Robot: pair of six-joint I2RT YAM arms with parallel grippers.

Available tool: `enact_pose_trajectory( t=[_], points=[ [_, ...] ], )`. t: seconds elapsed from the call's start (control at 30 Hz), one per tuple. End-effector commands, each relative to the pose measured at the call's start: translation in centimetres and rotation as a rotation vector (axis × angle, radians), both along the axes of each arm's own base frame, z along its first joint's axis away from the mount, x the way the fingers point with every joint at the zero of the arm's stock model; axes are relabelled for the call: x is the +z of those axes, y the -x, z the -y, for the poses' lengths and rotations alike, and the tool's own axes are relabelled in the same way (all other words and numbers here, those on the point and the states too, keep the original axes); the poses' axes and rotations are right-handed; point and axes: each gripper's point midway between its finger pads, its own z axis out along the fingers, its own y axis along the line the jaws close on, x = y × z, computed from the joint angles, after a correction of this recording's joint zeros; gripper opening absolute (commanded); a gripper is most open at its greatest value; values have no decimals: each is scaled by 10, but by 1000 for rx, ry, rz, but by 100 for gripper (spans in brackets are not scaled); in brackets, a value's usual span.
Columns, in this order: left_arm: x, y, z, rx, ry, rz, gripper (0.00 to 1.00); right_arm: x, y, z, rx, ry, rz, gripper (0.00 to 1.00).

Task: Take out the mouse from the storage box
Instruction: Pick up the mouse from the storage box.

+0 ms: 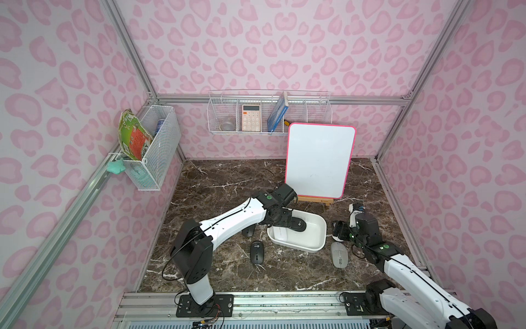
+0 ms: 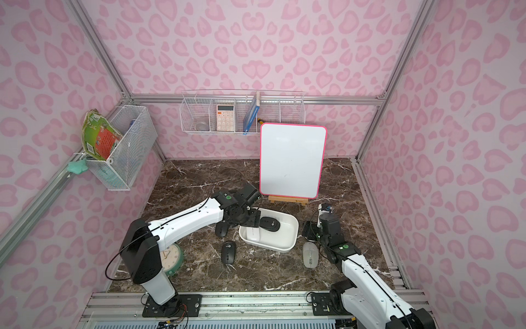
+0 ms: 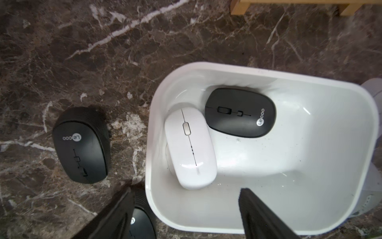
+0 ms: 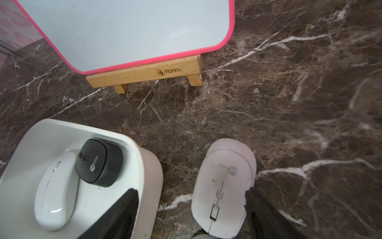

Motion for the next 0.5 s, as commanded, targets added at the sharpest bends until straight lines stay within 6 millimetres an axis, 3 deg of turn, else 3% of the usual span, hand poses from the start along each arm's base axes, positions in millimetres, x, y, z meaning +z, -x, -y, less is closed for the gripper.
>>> enact_pose_trajectory(
  t=[0.0,0.17,0.47],
  points=[
    [-11,12,-7,26,-113,-66,82,5,-5,-3,10,-11,42,83],
    [-29,12,9,14,-132,-120,73,1,-4,-2,3,-16,41,83],
    [-55,10,13,37,-188,-183,75,5,-3,-4,11,-29,55,83]
  ],
)
